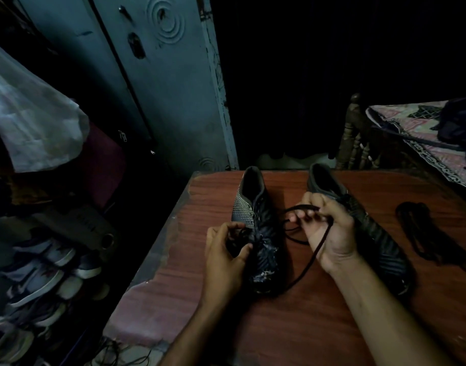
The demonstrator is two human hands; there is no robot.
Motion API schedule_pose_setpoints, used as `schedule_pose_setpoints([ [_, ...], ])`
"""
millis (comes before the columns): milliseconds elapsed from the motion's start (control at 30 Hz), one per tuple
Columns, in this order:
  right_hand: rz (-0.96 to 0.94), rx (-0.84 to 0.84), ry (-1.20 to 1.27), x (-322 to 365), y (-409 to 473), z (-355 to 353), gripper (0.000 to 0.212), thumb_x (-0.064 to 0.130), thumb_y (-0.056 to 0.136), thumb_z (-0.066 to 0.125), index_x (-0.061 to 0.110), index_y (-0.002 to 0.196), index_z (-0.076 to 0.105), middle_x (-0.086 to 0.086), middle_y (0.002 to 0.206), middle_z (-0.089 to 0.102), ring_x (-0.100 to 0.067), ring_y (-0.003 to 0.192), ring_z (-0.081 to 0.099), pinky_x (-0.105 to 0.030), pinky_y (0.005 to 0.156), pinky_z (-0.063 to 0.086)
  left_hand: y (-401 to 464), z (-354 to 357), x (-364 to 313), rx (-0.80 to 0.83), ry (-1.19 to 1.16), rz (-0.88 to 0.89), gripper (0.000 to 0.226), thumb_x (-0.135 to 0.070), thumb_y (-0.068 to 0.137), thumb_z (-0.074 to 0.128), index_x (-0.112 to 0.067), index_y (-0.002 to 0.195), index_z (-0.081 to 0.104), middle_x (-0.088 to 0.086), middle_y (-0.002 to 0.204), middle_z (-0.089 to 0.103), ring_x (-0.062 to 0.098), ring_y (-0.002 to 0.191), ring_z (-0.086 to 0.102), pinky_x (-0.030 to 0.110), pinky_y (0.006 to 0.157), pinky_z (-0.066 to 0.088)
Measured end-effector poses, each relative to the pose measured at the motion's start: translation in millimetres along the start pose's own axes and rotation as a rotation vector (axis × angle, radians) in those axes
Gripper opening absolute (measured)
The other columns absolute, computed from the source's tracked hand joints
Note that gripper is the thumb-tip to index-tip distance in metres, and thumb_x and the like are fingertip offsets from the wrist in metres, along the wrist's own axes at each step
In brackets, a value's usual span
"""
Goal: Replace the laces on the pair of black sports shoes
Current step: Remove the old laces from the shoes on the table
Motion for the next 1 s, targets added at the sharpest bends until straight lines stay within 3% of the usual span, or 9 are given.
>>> schedule_pose_setpoints([
  [167,-0.17,0.008,-0.382,2,-3,3,0.028,0.02,0.087,0.05,0.007,0.071,0.069,-0.002,0.085,0.069,-0.021,0.081,0.057,-0.031,0.067,0.041,2,2,-2,-0.032,0.042,-0.018,0.034,-0.011,0.083,0.082,-0.036,0.101,0.067,-0.013,0.108,0.048,-0.004,0.099,0.057,0.016,0.092,0.049],
  [233,-0.23,-0.036,-0.549,3,-4,0,0.037,0.025,0.078,0.057,-0.008,0.063,0.051,-0.01,0.083,0.07,-0.023,0.077,0.059,-0.031,0.065,0.046,5,5,-1,-0.02,0.077,-0.017,0.026,-0.015,0.084,0.082,-0.032,0.099,0.07,-0.013,0.107,0.05,0.003,0.1,0.059,0.026,0.096,0.052],
  [333,-0.284,-0.111,-0.902,2,-7,-2,0.037,0.028,0.073,0.059,0.014,0.053,0.031,-0.014,0.053,0.043,-0.033,0.053,0.049,-0.044,0.052,0.044,8,9,-2,0.016,0.133,0.019,0.016,-0.017,0.087,0.079,-0.03,0.095,0.074,-0.015,0.105,0.052,0.009,0.102,0.06,0.036,0.097,0.053],
  [367,-0.275,-0.112,-1.049,0,-7,-1,0.04,0.028,0.074,0.061,0.016,0.055,0.028,-0.009,0.05,0.035,-0.03,0.049,0.045,-0.04,0.049,0.04,9,9,-2,0.043,0.164,0.039,0.016,-0.017,0.088,0.078,-0.03,0.096,0.075,-0.017,0.105,0.052,0.009,0.103,0.06,0.035,0.097,0.053],
  [467,-0.256,-0.098,-1.388,-3,-11,6,0.041,0.024,0.08,0.072,0.02,0.063,0.035,0.003,0.053,0.042,-0.016,0.052,0.046,-0.034,0.05,0.038,12,3,-3,0.141,0.215,0.104,0.023,-0.009,0.09,0.074,-0.028,0.102,0.078,-0.016,0.106,0.056,0.003,0.101,0.062,0.026,0.096,0.052],
  [600,-0.296,-0.004,-1.389,0,-14,18,0.026,0.02,0.081,0.077,0.027,0.082,0.052,0.012,0.071,0.057,-0.011,0.074,0.059,-0.033,0.065,0.05,22,-16,-7,0.203,0.186,0.144,0.033,0.009,0.089,0.068,-0.019,0.102,0.079,-0.009,0.103,0.063,-0.004,0.095,0.066,0.007,0.083,0.049],
  [733,-0.203,0.28,-1.494,-24,-18,29,0.011,0.03,0.085,0.078,0.028,0.094,0.072,0.012,0.089,0.057,-0.009,0.092,0.052,-0.024,0.081,0.042,27,-24,-4,0.202,0.21,0.168,0.042,0.015,0.087,0.065,-0.023,0.102,0.076,-0.011,0.102,0.06,-0.003,0.092,0.067,0.005,0.077,0.049],
  [867,-0.162,0.294,-1.568,-37,-19,31,0.015,0.034,0.087,0.076,0.025,0.099,0.074,0.012,0.087,0.05,-0.008,0.092,0.046,-0.019,0.079,0.035,7,-20,-23,0.094,0.405,0.509,0.019,-0.011,0.092,0.066,-0.018,0.108,0.074,-0.005,0.103,0.061,0.008,0.091,0.061,0.02,0.079,0.049],
  [1000,-0.157,0.279,-1.663,-41,-18,36,0.009,0.035,0.089,0.072,0.028,0.094,0.07,0.016,0.082,0.041,-0.008,0.092,0.042,-0.025,0.084,0.037,-11,-2,-23,0.181,0.413,0.457,0.021,-0.032,0.091,0.056,-0.024,0.106,0.068,-0.009,0.097,0.061,0.008,0.082,0.059,0.027,0.07,0.049],
])
Point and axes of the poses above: each hand's wrist, its own y-axis towards the middle knuckle, its own z-axis out of the palm, x = y × z, the point moved 7 cm from there along y, towards the middle knuckle
